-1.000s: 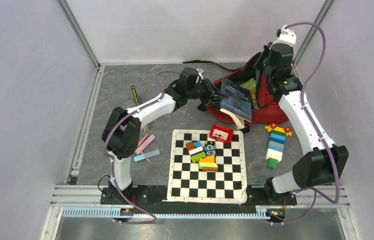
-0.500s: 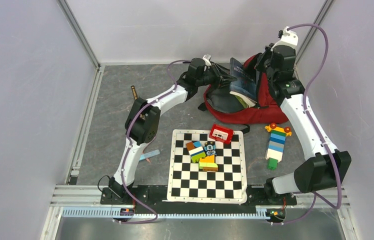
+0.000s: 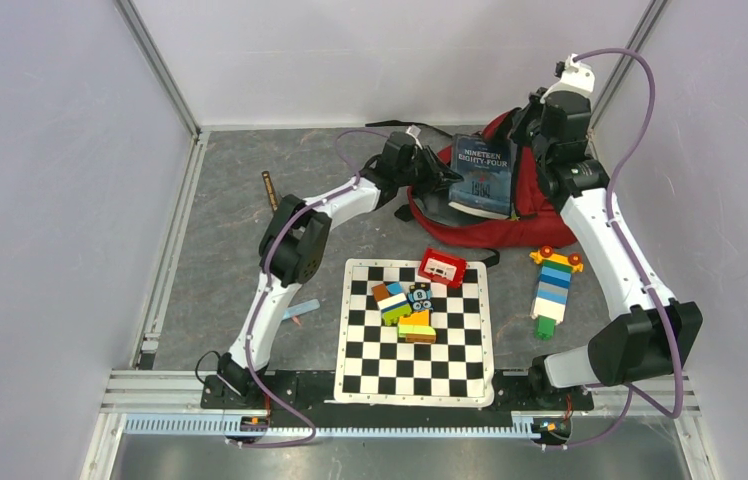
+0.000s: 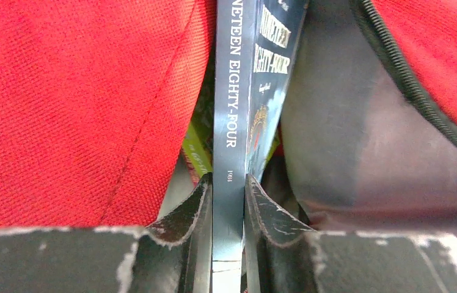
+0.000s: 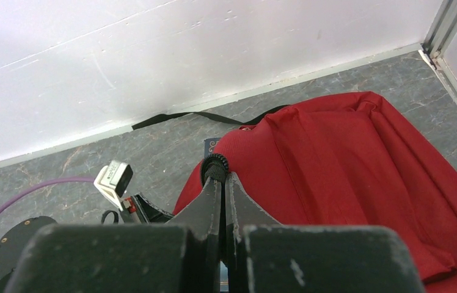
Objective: Pack the student bag
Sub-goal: Place the book in the student bag.
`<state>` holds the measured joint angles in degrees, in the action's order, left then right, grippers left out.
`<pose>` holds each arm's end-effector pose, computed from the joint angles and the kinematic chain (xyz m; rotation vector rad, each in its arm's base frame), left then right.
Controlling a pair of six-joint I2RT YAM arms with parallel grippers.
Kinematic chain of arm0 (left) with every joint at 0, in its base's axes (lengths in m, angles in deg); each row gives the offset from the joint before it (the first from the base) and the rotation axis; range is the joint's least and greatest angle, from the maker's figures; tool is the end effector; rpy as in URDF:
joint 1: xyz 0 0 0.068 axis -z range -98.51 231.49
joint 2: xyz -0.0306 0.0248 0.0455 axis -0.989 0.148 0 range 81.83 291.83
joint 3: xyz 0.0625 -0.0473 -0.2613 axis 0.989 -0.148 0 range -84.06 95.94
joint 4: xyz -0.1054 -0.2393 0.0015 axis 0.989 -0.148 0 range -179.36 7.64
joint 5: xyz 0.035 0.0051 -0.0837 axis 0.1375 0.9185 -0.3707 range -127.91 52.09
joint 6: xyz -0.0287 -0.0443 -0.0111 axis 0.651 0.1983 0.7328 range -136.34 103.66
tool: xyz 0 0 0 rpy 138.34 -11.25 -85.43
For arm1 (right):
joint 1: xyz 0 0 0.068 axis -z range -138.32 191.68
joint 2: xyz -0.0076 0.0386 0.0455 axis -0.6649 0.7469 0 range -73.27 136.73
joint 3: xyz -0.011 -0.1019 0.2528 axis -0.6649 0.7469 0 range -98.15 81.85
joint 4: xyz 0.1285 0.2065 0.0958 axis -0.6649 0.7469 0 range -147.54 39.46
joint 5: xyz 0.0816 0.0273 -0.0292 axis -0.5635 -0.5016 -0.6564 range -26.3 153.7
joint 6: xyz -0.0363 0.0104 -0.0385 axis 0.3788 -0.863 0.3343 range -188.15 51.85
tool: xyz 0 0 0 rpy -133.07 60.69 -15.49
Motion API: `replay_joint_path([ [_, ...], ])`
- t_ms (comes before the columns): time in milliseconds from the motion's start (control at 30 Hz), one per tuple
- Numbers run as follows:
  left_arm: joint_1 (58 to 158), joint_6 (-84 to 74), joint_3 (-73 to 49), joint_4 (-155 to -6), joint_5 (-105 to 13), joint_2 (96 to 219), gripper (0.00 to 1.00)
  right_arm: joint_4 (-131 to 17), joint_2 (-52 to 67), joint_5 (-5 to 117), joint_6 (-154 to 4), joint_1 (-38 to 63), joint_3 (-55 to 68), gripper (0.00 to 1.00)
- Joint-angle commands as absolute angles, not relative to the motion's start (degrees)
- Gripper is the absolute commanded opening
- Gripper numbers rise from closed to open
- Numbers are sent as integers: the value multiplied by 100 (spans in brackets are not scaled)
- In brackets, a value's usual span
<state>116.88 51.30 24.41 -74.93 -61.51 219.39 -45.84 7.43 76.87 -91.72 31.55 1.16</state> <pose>0.4460 -0.3343 0.1856 -0.3189 2.2525 -1.4894 0.3250 0.0498 0.4118 0.3718 1.7359 0.2215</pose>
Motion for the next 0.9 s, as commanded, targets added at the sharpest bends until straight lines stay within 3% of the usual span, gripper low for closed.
replay_joint_path([
  [0, 11856, 4515, 2666, -8082, -5238, 21828, 2, -5333, 547, 7593, -9313, 3131, 28, 0],
  [133, 12162, 4379, 2923, -9175, -4566, 21764, 2, -5341, 598, 7558, -9363, 3122, 37, 0],
  [267, 12266, 4829, 2996, -9515, -4724, 21779, 2, -5467, 592, 7572, -9428, 3113, 95, 0],
  [433, 12434, 5240, 3077, -9452, -4815, 21776, 2, -5699, 642, 7718, -9470, 3063, 155, 0],
  [867, 12837, 5457, 4784, -9337, -5117, 23066, 2, -5710, 759, 7592, -9491, 2955, 77, 0],
])
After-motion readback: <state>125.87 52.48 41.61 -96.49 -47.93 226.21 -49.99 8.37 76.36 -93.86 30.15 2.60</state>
